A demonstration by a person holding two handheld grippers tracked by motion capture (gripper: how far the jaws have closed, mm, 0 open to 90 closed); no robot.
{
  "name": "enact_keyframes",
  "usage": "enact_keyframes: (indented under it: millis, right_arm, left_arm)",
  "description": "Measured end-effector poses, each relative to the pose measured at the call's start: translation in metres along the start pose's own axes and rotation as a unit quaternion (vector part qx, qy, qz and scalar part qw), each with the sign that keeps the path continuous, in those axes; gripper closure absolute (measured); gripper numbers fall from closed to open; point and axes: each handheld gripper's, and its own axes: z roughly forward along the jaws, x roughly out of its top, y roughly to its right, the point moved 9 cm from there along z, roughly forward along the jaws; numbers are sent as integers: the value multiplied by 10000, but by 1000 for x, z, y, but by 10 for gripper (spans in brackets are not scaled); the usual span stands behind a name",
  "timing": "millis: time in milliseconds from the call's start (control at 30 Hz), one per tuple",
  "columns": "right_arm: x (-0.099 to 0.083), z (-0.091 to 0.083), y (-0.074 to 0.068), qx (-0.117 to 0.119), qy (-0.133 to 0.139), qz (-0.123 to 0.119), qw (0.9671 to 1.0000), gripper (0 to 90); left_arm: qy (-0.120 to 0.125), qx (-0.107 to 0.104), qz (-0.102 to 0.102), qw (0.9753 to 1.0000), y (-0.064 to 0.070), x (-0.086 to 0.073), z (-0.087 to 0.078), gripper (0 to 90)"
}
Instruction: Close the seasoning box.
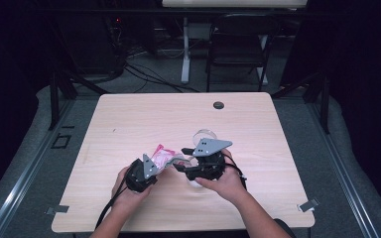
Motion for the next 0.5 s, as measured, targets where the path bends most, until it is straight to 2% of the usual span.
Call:
enact_keyframes:
  millis: [200,333,433,500]
  right_arm:
    - [-1,2,-4,96,-59,-116,9999,424]
    - [-2,6,-10,138,-130,-217,9996,426]
    - [-3,7,-11,151,-182,-269,9994,462]
    - [-4,8,-12,199,-185,-246,9993,497]
  left_arm:
    - [4,11,7,10000,2,1,-1,603]
    - [28,-24,156,9999,7,3,0,603]
    - [27,-44,158,9999,8,3,-1,603]
    - [69,12,165,9998,7,4,-2,603]
